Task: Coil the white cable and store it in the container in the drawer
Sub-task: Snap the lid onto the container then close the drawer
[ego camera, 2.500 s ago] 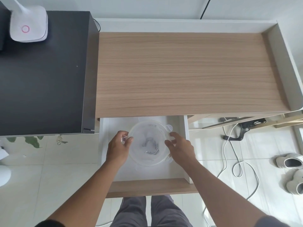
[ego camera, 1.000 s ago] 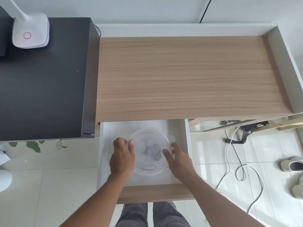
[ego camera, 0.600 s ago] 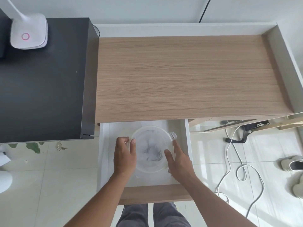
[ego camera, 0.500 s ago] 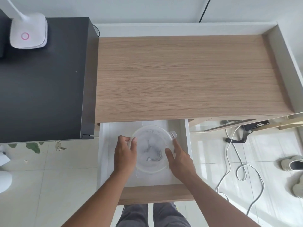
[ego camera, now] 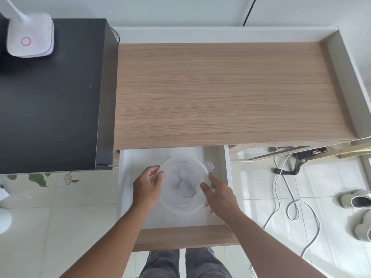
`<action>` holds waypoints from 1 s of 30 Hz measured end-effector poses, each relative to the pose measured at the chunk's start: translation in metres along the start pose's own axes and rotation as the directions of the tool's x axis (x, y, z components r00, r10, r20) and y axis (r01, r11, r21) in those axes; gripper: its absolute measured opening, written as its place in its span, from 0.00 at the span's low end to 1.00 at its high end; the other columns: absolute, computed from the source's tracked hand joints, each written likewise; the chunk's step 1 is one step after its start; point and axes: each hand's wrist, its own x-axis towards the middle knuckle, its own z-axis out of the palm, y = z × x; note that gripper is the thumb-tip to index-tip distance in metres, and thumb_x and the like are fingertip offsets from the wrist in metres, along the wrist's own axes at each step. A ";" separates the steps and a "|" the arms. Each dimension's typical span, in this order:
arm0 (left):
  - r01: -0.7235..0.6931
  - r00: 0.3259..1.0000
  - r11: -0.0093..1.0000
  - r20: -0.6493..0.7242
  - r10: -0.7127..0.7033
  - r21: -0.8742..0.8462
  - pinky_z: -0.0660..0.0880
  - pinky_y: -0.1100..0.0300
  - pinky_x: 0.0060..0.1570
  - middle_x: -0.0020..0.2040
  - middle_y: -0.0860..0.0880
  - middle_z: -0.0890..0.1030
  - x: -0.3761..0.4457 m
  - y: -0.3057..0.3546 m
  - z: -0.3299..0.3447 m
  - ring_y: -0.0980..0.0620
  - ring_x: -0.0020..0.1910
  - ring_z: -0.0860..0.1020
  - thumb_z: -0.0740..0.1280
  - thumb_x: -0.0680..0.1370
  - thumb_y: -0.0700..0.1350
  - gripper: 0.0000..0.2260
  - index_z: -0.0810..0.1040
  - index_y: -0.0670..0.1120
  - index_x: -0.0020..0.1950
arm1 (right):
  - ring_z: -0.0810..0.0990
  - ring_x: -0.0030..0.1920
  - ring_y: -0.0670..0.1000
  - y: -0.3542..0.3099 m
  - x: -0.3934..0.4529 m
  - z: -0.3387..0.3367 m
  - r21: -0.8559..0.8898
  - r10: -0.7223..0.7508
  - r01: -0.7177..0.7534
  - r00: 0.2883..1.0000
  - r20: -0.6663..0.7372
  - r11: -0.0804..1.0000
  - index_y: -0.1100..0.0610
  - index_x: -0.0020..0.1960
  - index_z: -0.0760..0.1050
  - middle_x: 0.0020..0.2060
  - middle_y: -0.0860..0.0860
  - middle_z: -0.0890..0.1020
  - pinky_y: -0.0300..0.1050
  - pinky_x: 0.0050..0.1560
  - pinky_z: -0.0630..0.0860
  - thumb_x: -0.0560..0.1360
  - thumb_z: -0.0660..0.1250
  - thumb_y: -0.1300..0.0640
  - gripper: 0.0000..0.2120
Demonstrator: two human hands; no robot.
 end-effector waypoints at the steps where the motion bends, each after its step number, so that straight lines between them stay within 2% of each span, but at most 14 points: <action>1: -0.003 1.000 1.000 0.010 0.003 0.011 0.72 0.66 0.45 0.52 0.56 0.83 0.001 0.001 -0.001 0.53 0.52 0.81 0.70 0.80 0.49 0.10 0.82 0.51 0.60 | 0.86 0.49 0.61 0.000 0.001 0.000 -0.020 0.011 -0.011 1.000 0.006 1.000 0.40 0.78 0.63 0.61 0.47 0.80 0.56 0.56 0.81 0.80 0.60 0.37 0.27; 3: 0.000 0.999 0.999 0.041 -0.001 0.033 0.72 0.63 0.47 0.52 0.56 0.83 0.004 0.002 -0.003 0.53 0.52 0.81 0.69 0.80 0.48 0.09 0.82 0.52 0.59 | 0.85 0.49 0.61 -0.002 0.004 -0.001 -0.045 0.010 -0.009 1.000 0.019 0.999 0.41 0.77 0.66 0.60 0.48 0.81 0.53 0.56 0.80 0.81 0.59 0.38 0.25; 4: 0.002 0.998 0.999 0.061 -0.005 0.040 0.72 0.63 0.47 0.52 0.57 0.83 0.004 0.002 -0.005 0.53 0.53 0.81 0.69 0.80 0.48 0.08 0.81 0.52 0.59 | 0.84 0.49 0.60 -0.003 0.005 0.000 -0.057 -0.008 0.009 1.000 0.017 0.998 0.42 0.72 0.71 0.56 0.48 0.82 0.52 0.54 0.79 0.82 0.58 0.39 0.20; 5: 0.003 0.997 0.999 0.081 -0.006 0.046 0.72 0.64 0.46 0.52 0.57 0.82 0.004 0.002 -0.005 0.54 0.53 0.81 0.68 0.81 0.49 0.08 0.80 0.52 0.59 | 0.83 0.48 0.59 -0.003 0.005 0.001 -0.065 -0.032 0.032 0.999 0.000 0.997 0.45 0.63 0.74 0.50 0.47 0.83 0.51 0.51 0.78 0.83 0.57 0.41 0.15; 6: 0.004 0.995 0.999 0.097 -0.009 0.053 0.71 0.65 0.44 0.52 0.59 0.81 0.004 0.002 -0.006 0.55 0.53 0.80 0.68 0.80 0.51 0.08 0.80 0.53 0.58 | 0.81 0.46 0.58 -0.004 0.005 0.002 -0.055 -0.051 0.050 0.998 -0.024 0.997 0.46 0.53 0.73 0.43 0.46 0.82 0.50 0.47 0.76 0.83 0.56 0.42 0.11; 7: 0.009 0.994 0.998 0.104 -0.015 0.061 0.71 0.66 0.43 0.52 0.61 0.80 0.002 0.002 -0.007 0.57 0.52 0.79 0.68 0.80 0.53 0.07 0.79 0.55 0.57 | 0.80 0.43 0.57 -0.005 0.005 0.004 -0.024 -0.053 0.052 0.997 -0.051 0.998 0.48 0.47 0.71 0.38 0.46 0.80 0.50 0.44 0.75 0.83 0.56 0.43 0.12; 9: 0.031 0.995 0.998 0.098 -0.036 0.058 0.71 0.65 0.43 0.52 0.63 0.80 0.000 0.000 -0.008 0.61 0.52 0.78 0.69 0.78 0.57 0.08 0.78 0.58 0.54 | 0.78 0.36 0.55 -0.005 0.004 0.007 0.069 -0.035 0.041 0.996 -0.088 0.997 0.52 0.41 0.71 0.32 0.48 0.79 0.48 0.39 0.73 0.83 0.57 0.45 0.16; 11: 0.050 0.996 0.998 0.078 -0.053 0.036 0.73 0.61 0.46 0.52 0.61 0.81 -0.003 -0.004 -0.009 0.59 0.53 0.78 0.71 0.77 0.57 0.08 0.78 0.58 0.53 | 0.73 0.30 0.53 -0.004 0.003 0.009 0.107 -0.040 0.052 0.992 -0.116 0.993 0.54 0.36 0.70 0.27 0.48 0.75 0.47 0.34 0.70 0.83 0.58 0.46 0.19; 13: 0.046 0.997 0.999 0.063 -0.046 0.008 0.73 0.60 0.48 0.52 0.60 0.82 -0.003 -0.006 -0.008 0.57 0.53 0.79 0.72 0.76 0.55 0.09 0.79 0.55 0.53 | 0.70 0.28 0.52 -0.005 0.003 0.011 0.093 -0.054 0.067 0.989 -0.141 0.993 0.53 0.33 0.67 0.25 0.48 0.72 0.46 0.31 0.67 0.83 0.58 0.47 0.21; 20: 0.012 0.999 1.000 0.030 -0.011 -0.024 0.70 0.69 0.47 0.52 0.61 0.81 -0.010 -0.002 -0.002 0.57 0.52 0.79 0.73 0.77 0.51 0.09 0.79 0.54 0.55 | 0.67 0.29 0.52 -0.002 0.003 0.015 0.123 -0.062 0.081 0.986 -0.154 0.989 0.54 0.34 0.65 0.26 0.49 0.71 0.48 0.31 0.65 0.84 0.58 0.48 0.21; 23: 0.004 0.999 0.999 0.055 -0.002 -0.047 0.69 0.72 0.46 0.51 0.63 0.81 -0.011 -0.004 -0.005 0.60 0.53 0.79 0.72 0.78 0.50 0.08 0.79 0.57 0.55 | 0.70 0.29 0.51 0.002 0.003 0.018 0.139 -0.077 0.096 0.988 -0.131 0.986 0.50 0.39 0.69 0.26 0.48 0.72 0.47 0.33 0.68 0.83 0.57 0.45 0.17; 25: 0.007 0.998 0.999 0.058 -0.004 -0.044 0.71 0.70 0.48 0.52 0.62 0.82 -0.010 -0.006 -0.007 0.61 0.53 0.79 0.72 0.78 0.50 0.08 0.80 0.56 0.57 | 0.74 0.32 0.53 0.004 0.002 0.021 0.116 -0.082 0.096 0.990 -0.118 0.989 0.46 0.45 0.72 0.29 0.47 0.75 0.49 0.35 0.72 0.83 0.56 0.42 0.13; 27: 0.010 0.999 0.999 0.050 -0.008 -0.041 0.74 0.66 0.51 0.53 0.60 0.84 -0.009 -0.007 -0.008 0.61 0.54 0.80 0.72 0.78 0.51 0.10 0.82 0.53 0.59 | 0.77 0.36 0.55 0.006 0.000 0.023 0.052 -0.077 0.085 0.989 -0.128 0.995 0.44 0.46 0.70 0.31 0.47 0.76 0.51 0.38 0.75 0.82 0.55 0.39 0.12; 30: -0.015 0.998 0.998 0.053 0.018 -0.058 0.77 0.62 0.54 0.52 0.59 0.85 -0.009 -0.006 -0.008 0.61 0.54 0.82 0.72 0.78 0.50 0.10 0.84 0.53 0.59 | 0.80 0.41 0.59 0.007 -0.001 0.026 -0.036 -0.078 0.073 0.984 -0.162 0.997 0.49 0.52 0.72 0.33 0.48 0.76 0.52 0.39 0.75 0.81 0.54 0.36 0.18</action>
